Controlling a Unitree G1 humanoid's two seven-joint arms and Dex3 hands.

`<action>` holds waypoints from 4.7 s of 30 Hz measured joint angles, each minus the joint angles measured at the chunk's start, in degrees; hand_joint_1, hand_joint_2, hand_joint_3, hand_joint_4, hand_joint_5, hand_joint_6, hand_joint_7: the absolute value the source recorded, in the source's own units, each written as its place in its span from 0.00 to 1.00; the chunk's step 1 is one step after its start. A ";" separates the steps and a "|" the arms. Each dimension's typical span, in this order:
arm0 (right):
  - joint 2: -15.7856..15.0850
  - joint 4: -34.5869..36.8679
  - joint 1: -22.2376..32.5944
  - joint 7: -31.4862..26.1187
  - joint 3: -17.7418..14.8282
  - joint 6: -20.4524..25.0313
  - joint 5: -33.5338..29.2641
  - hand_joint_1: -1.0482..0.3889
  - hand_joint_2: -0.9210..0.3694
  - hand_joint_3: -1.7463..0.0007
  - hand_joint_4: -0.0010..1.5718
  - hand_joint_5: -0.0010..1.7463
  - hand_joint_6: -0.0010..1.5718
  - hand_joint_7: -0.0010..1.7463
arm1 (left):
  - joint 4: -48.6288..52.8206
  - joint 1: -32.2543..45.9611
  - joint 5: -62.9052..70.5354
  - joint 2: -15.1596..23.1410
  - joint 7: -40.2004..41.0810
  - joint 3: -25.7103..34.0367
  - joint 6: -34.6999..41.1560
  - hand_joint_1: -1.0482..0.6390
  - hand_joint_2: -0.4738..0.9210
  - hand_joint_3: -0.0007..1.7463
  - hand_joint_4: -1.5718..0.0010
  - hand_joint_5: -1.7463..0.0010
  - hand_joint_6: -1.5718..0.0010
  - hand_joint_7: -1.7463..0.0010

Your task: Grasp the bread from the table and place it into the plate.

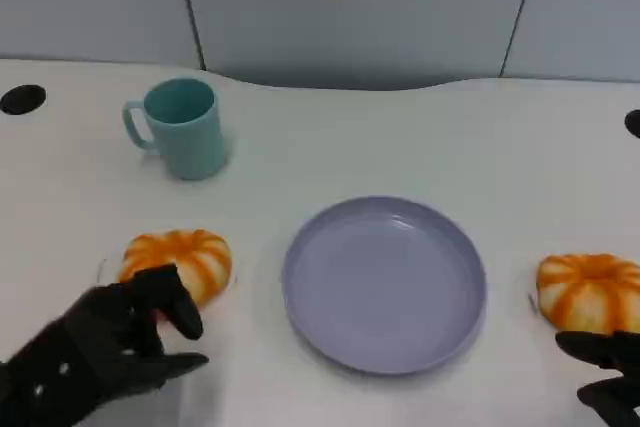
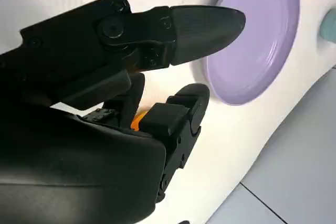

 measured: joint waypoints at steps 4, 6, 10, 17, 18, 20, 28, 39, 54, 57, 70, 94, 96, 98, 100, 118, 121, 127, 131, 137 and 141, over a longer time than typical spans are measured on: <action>0.39 -0.02 -0.35 -0.01 0.68 0.37 0.01 0.48 0.00 0.79 0.33 0.41 0.48 0.01 | -1.58 -0.12 11.40 2.74 8.43 0.01 -7.96 0.37 1.00 0.01 0.82 0.00 0.88 0.08; 0.41 0.00 -0.58 -0.01 1.05 0.38 -0.09 0.47 0.00 0.79 0.34 0.43 0.48 0.01 | -3.47 0.06 16.86 4.16 9.57 -0.05 -7.88 0.34 0.98 0.00 0.84 0.11 0.84 0.28; 0.45 0.42 -1.65 -0.06 1.73 0.33 -0.43 0.48 0.00 0.79 0.34 0.44 0.49 0.01 | -11.20 0.01 26.82 8.50 10.29 0.61 -5.71 0.28 0.98 0.00 0.82 0.36 0.69 0.72; 0.55 1.37 -2.41 -0.09 1.99 0.21 -0.58 0.47 0.00 0.79 0.34 0.46 0.48 0.01 | -20.98 -0.13 37.00 12.81 2.14 0.43 2.93 0.18 0.96 0.00 0.94 0.83 0.81 1.00; 0.57 1.46 -2.46 -0.09 2.08 0.21 -0.58 0.47 0.00 0.79 0.34 0.46 0.48 0.01 | -21.65 -0.53 38.21 13.23 0.51 0.02 4.20 0.17 0.96 0.00 0.97 0.85 0.84 1.00; 0.64 1.46 -2.60 -0.10 2.29 0.21 -0.74 0.47 0.00 0.79 0.34 0.46 0.48 0.01 | -22.32 -1.45 39.21 13.57 -3.36 -0.88 6.43 0.17 0.95 0.00 0.99 0.86 0.87 1.00; 0.81 1.28 -2.58 -0.31 2.87 0.27 -1.13 0.47 0.00 0.79 0.33 0.47 0.48 0.01 | -22.03 -7.39 39.85 14.54 -13.78 -4.78 10.42 0.28 0.86 0.00 1.00 0.91 0.89 1.00; 1.17 0.55 -2.54 -0.43 3.11 0.44 -1.15 0.48 0.00 0.79 0.32 0.48 0.48 0.00 | -12.40 -13.23 41.25 11.03 -15.10 -11.40 16.03 0.29 0.85 0.00 1.00 1.00 0.93 1.00; 1.31 -0.11 -2.39 -0.47 3.16 0.44 -1.12 0.47 0.00 0.78 0.31 0.50 0.47 0.00 | 12.42 -26.05 43.13 4.56 -9.33 -20.70 20.36 0.31 0.87 0.01 0.98 0.99 0.92 1.00; 1.31 -0.20 -2.36 -0.47 3.18 0.44 -1.12 0.47 0.00 0.78 0.31 0.50 0.47 0.00 | 17.74 -28.60 43.10 3.66 -7.80 -22.37 20.91 0.31 0.87 0.01 0.99 0.99 0.92 1.00; 1.29 -0.64 -2.04 -0.46 3.16 0.51 -1.15 0.48 0.00 0.76 0.29 0.53 0.46 0.00 | 31.53 -34.78 38.85 1.34 -5.50 -25.49 19.53 0.33 0.89 0.00 1.00 1.00 0.94 1.00; 1.58 -2.64 -1.02 -1.32 3.19 0.53 -1.21 0.49 0.00 0.75 0.26 0.54 0.46 0.00 | 54.18 -45.11 30.49 -2.72 6.31 -26.06 10.94 0.52 0.94 0.01 0.81 0.00 0.88 0.00; 1.59 -2.64 -0.97 -1.35 3.19 0.40 -1.21 0.49 0.00 0.75 0.25 0.54 0.46 0.00 | 56.28 -45.71 29.02 -3.03 7.83 -25.49 9.61 0.54 0.94 0.01 0.70 0.00 0.81 0.00; 1.62 -2.67 -0.94 -1.41 3.16 0.40 -1.21 0.48 0.00 0.75 0.25 0.53 0.45 0.00 | 58.05 -45.88 28.47 -3.29 10.03 -25.22 7.86 0.55 0.94 0.01 0.64 0.00 0.77 0.00; 1.63 -2.68 -0.96 -1.48 3.15 0.40 -1.22 0.48 0.00 0.75 0.25 0.53 0.45 0.00 | 59.56 -45.99 27.57 -3.55 12.72 -25.06 5.99 0.56 0.94 0.01 0.61 0.00 0.75 0.00; 1.65 -2.79 -0.97 -2.04 3.03 0.44 -1.51 0.48 0.00 0.76 0.26 0.49 0.45 0.00 | 67.37 -45.37 24.29 -4.85 29.38 -24.23 -3.88 0.59 0.99 0.03 0.47 0.00 0.59 0.00; 1.83 -2.78 -1.28 -2.34 3.23 0.72 -1.68 0.47 0.00 0.76 0.26 0.49 0.45 0.00 | 67.25 -45.19 24.12 -4.70 29.34 -23.99 -4.91 0.58 0.98 0.03 0.47 0.00 0.59 0.00; 2.67 -2.61 -2.70 -2.58 3.95 1.61 -1.89 0.50 0.00 0.75 0.28 0.49 0.46 0.00 | 61.36 -45.03 19.83 -2.55 23.17 -20.55 -7.43 0.55 0.97 0.03 0.49 0.00 0.61 0.00; 2.79 -1.88 -3.99 -3.05 4.11 1.61 -2.52 0.51 0.00 0.75 0.28 0.48 0.45 0.00 | 54.48 -45.24 15.09 -0.71 16.41 -17.20 -8.99 0.56 0.96 0.02 0.47 0.00 0.60 0.00; 3.59 -0.35 -5.08 -3.08 4.28 1.57 -2.50 0.49 0.00 0.76 0.29 0.48 0.46 0.01 | 45.81 -45.43 12.74 0.07 10.60 -15.40 -10.76 0.53 0.96 0.03 0.46 0.00 0.58 0.00; 3.63 -0.23 -5.32 -3.12 4.49 1.55 -3.19 0.48 0.00 0.77 0.30 0.48 0.47 0.01 | 39.35 -45.44 11.10 -0.33 6.67 -15.00 -10.17 0.53 0.96 0.03 0.45 0.00 0.58 0.00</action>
